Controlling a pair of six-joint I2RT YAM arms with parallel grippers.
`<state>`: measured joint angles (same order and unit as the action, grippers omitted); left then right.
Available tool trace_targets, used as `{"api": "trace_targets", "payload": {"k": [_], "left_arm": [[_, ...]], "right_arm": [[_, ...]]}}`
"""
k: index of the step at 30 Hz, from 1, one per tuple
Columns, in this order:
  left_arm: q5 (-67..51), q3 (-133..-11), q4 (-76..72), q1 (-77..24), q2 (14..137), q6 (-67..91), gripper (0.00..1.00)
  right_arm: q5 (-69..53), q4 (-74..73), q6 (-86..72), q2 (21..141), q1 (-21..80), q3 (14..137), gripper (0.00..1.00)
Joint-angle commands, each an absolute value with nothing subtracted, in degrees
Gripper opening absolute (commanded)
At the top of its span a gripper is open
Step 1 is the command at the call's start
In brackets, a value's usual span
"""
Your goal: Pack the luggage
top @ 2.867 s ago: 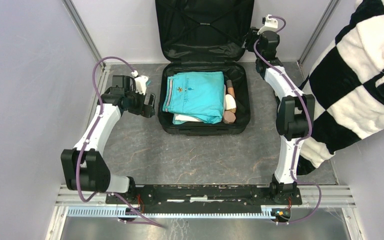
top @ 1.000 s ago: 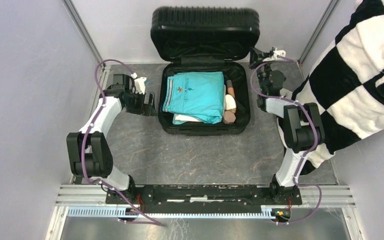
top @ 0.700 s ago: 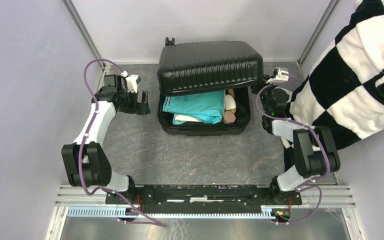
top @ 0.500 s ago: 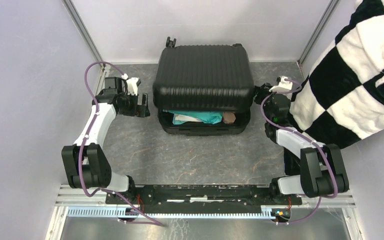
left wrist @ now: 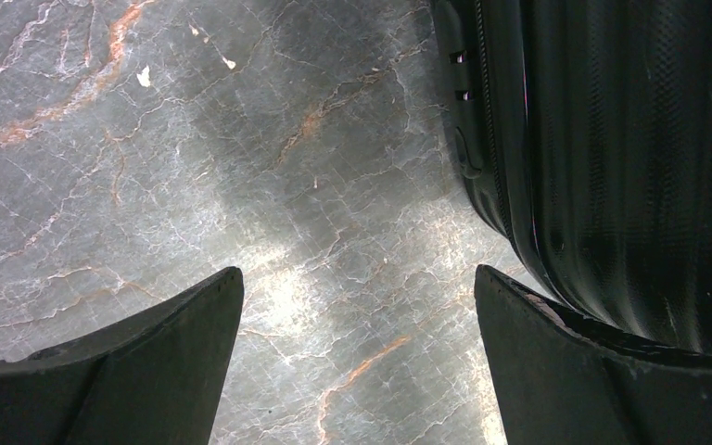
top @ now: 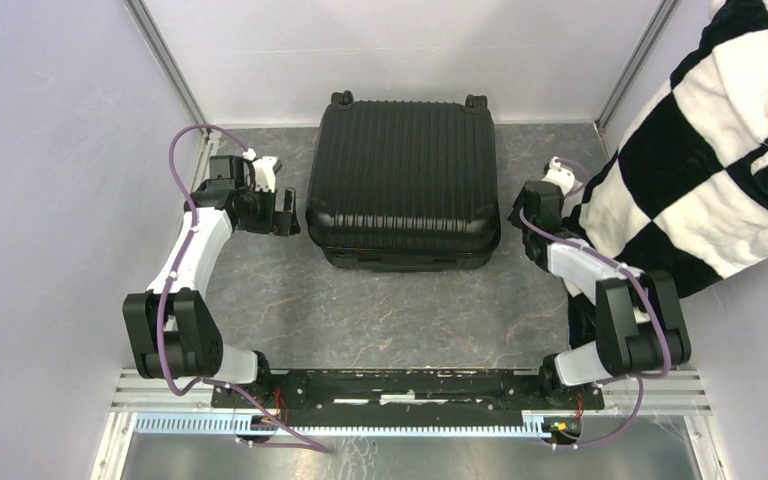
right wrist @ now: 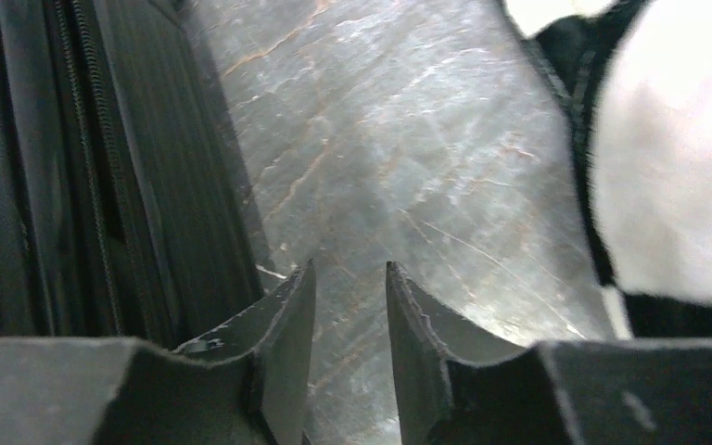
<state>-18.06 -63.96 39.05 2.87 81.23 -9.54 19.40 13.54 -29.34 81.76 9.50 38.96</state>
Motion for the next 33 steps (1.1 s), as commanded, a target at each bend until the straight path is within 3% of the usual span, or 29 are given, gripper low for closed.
{"api": "trace_targets", "payload": {"k": [1,9,14,22,25,30,33], "left_arm": [[-18.9,-63.3,38.9,2.9,78.3,-8.1,1.0],[-19.0,-66.6,40.4,3.5,77.6,-8.2,1.0],[-24.0,-75.6,45.2,8.2,77.1,-8.1,1.0],[-19.0,-82.1,47.3,15.3,80.7,-9.3,1.0],[-18.7,-81.5,47.6,18.1,81.8,-8.6,1.0],[-19.2,-76.0,46.8,20.1,79.5,-9.2,1.0],[-20.1,-70.5,45.4,20.1,77.4,-9.3,1.0]], "right_arm": [[12.2,9.1,-29.3,88.6,9.8,47.1,0.37],[-4.8,15.9,-31.8,91.0,15.1,43.6,0.26],[-3.6,24.3,-33.1,85.1,25.8,33.7,0.22],[-1.8,31.2,-35.8,77.9,43.1,25.6,0.22],[6.9,19.8,-33.2,73.5,40.9,28.4,0.2],[10.6,14.0,-35.1,71.7,23.9,31.2,0.15],[13.1,14.2,-35.8,76.3,17.4,36.7,0.21]]}}
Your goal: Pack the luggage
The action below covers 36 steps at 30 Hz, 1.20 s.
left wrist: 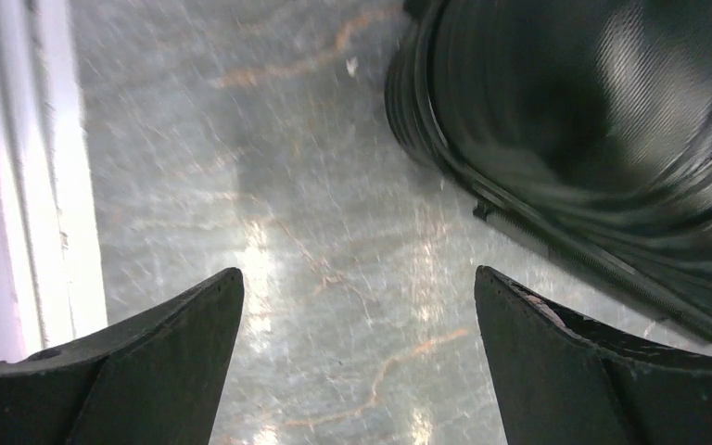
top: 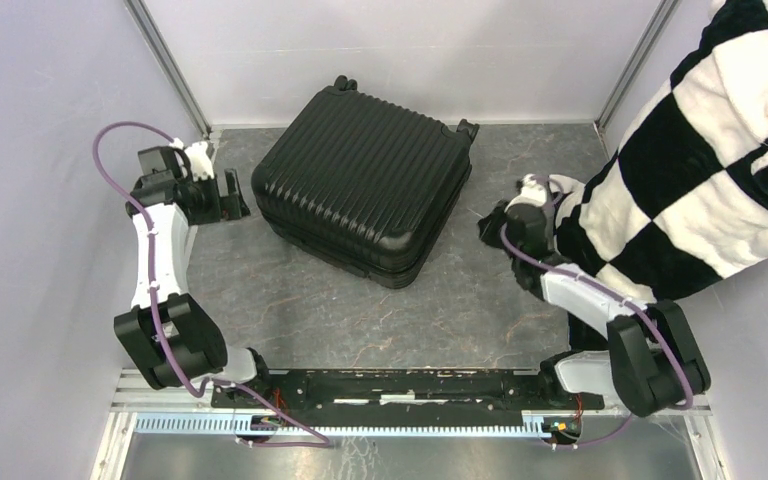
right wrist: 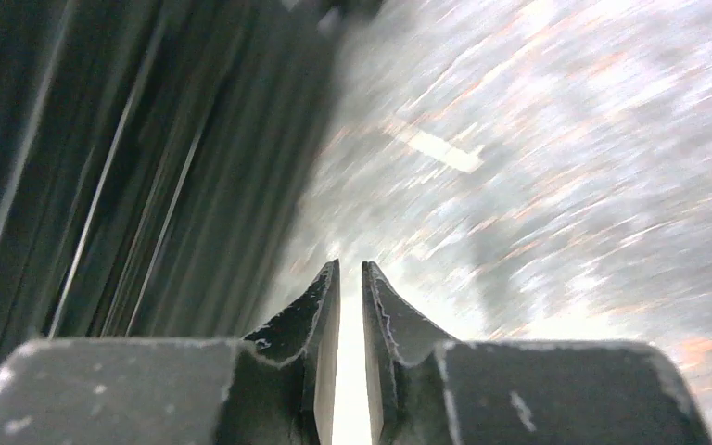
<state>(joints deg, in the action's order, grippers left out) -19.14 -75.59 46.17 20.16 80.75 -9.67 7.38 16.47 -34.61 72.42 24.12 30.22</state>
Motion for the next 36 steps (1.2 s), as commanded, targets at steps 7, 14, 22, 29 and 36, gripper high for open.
{"api": "trace_targets", "payload": {"k": [7,14,22,29,36], "left_arm": [[-22.2,-62.1,41.2,20.0,75.7,-10.0,1.0],[-22.7,-56.1,36.2,20.0,75.6,-11.9,1.0],[-25.2,-55.1,33.2,19.8,76.8,-11.2,1.0],[-23.7,-54.5,28.1,17.6,80.0,-7.3,1.0],[-21.6,-57.8,24.2,16.3,84.9,-3.0,1.0]], "right_arm": [[7.3,19.3,-41.0,96.4,11.4,55.3,0.24],[0.2,22.8,-48.6,114.2,8.8,71.6,0.27],[-12.4,25.1,-54.8,128.6,7.5,88.3,0.27],[-24.7,40.1,-62.9,132.1,8.4,86.2,0.22],[-29.1,46.7,-61.7,125.0,12.3,73.9,0.16]]}}
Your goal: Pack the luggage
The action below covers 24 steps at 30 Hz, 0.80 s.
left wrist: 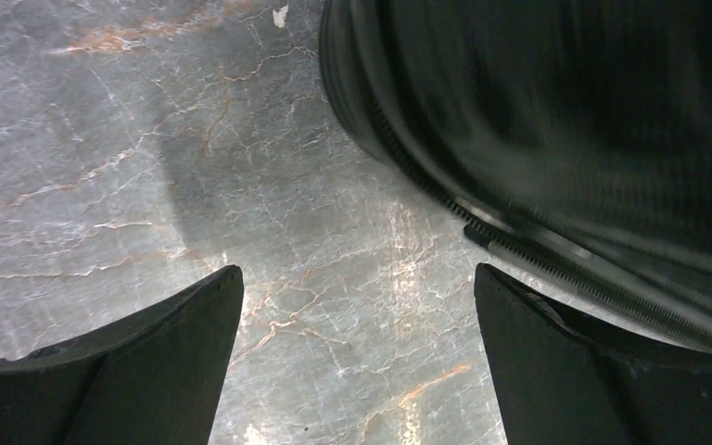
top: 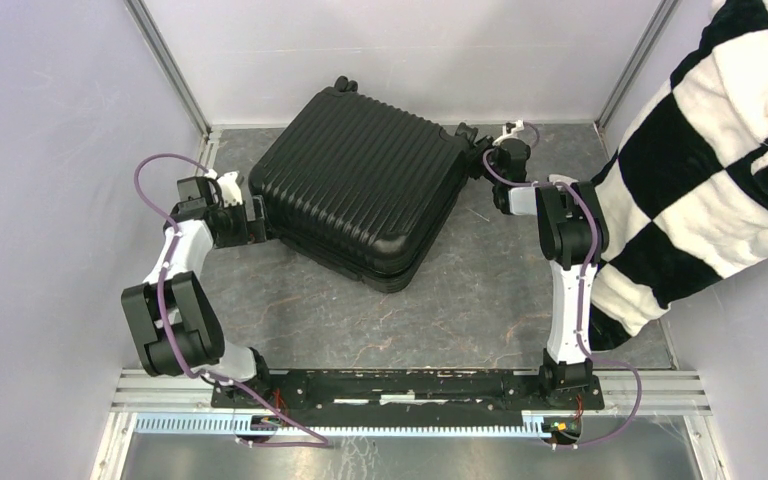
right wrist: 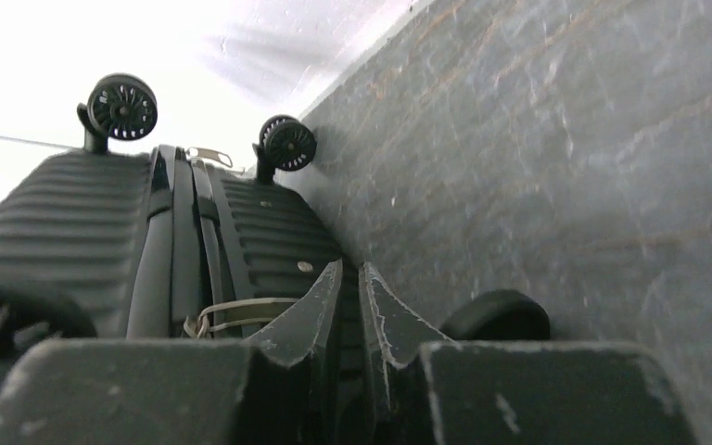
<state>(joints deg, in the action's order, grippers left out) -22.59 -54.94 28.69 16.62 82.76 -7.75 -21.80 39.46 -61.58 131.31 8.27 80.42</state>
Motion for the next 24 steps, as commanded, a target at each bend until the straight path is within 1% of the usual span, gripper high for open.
{"api": "trace_targets", "payload": {"k": [1,3,7,11,14,16,18,20,24], "left_arm": [[-21.1,-58.8,23.6,16.2,86.2,-2.4,1.0],[-20.1,-60.7,22.8,16.0,88.0,-1.5,1.0],[-17.9,-67.4,23.3,15.7,95.2,0.5,1.0],[-17.1,-78.3,26.2,15.5,103.9,2.6,1.0],[-16.4,-88.9,29.6,15.4,110.2,3.5,1.0],[-14.2,-95.0,33.0,15.6,113.5,4.2,1.0],[-14.9,-98.0,35.7,16.1,115.0,5.3,1.0],[-16.2,-96.5,35.6,16.4,113.9,5.6,1.0],[-16.4,-92.6,36.2,16.6,108.8,3.2,1.0]], "right_arm": [[-29.1,47.8,-61.5,123.2,13.2,70.1,0.16],[-28.1,50.2,-60.8,119.1,15.1,63.9,0.14],[-24.8,54.0,-57.7,109.7,20.3,47.6,0.12],[-23.4,53.0,-52.4,102.7,28.5,37.9,0.11],[-22.0,50.9,-49.2,98.5,33.7,33.3,0.11],[-20.5,49.1,-48.7,96.1,33.5,30.4,0.11],[-17.9,47.4,-48.6,93.1,31.2,28.1,0.1],[-18.1,46.2,-47.9,91.3,27.8,27.4,0.1],[-15.7,39.3,-43.9,87.1,21.0,29.7,0.1]]}}
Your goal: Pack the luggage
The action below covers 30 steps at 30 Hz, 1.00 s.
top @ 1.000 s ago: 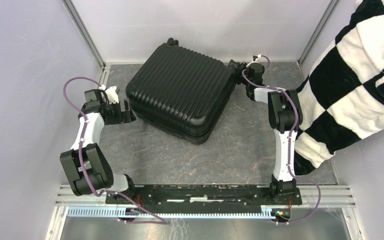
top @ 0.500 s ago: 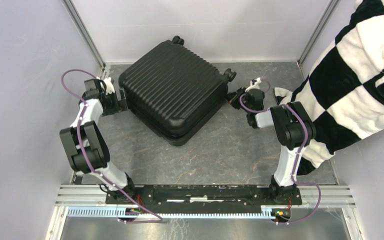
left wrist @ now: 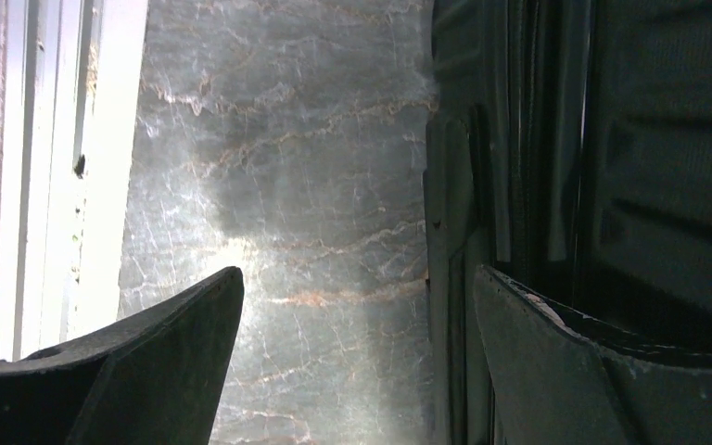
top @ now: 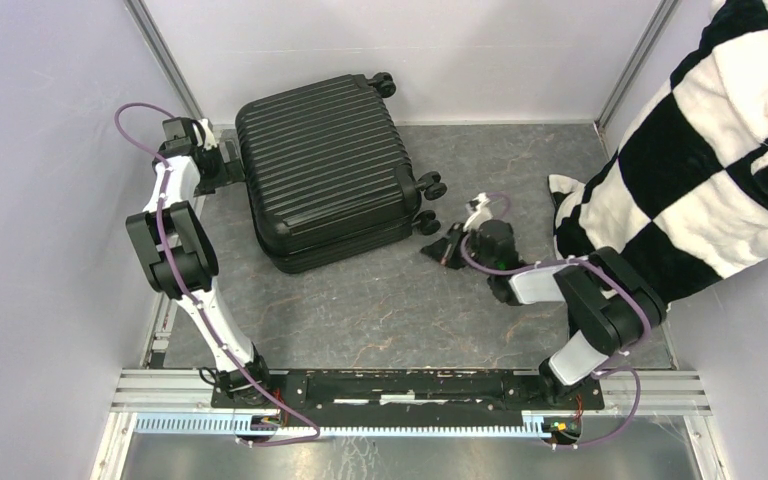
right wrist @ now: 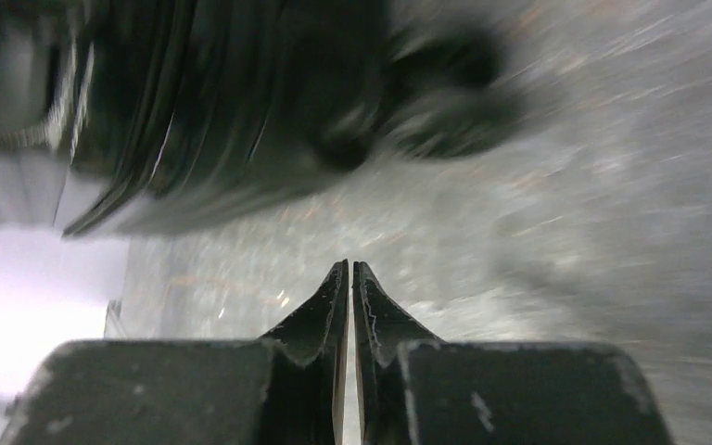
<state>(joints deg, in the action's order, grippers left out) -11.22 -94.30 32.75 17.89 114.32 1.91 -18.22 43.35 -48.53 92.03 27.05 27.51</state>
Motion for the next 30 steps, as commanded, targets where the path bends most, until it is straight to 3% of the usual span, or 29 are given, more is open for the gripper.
{"api": "trace_targets", "payload": {"k": [1,5,11,18,22,30], "left_arm": [[-16.4,-91.9,36.6,16.9,107.6,2.7,1.0],[-16.3,-88.7,36.8,18.5,103.4,2.1,1.0],[-11.0,-86.3,37.0,19.7,100.5,3.2,1.0],[-6.0,-87.1,34.1,19.0,106.9,5.7,1.0],[-7.1,-93.0,36.4,16.0,114.7,4.4,1.0],[-16.3,-105.6,42.8,9.6,122.3,-0.8,1.0]], "right_arm": [[-14.6,37.7,-43.1,86.1,19.7,30.5,0.1],[-8.9,31.8,-40.9,86.9,15.9,37.9,0.1],[-11.2,30.1,-43.2,99.8,15.6,54.9,0.11],[-12.9,29.9,-43.0,108.9,19.1,68.8,0.11],[-17.3,33.5,-39.3,107.3,24.3,67.2,0.11],[-16.4,40.4,-33.5,96.3,36.8,49.5,0.1]]}}
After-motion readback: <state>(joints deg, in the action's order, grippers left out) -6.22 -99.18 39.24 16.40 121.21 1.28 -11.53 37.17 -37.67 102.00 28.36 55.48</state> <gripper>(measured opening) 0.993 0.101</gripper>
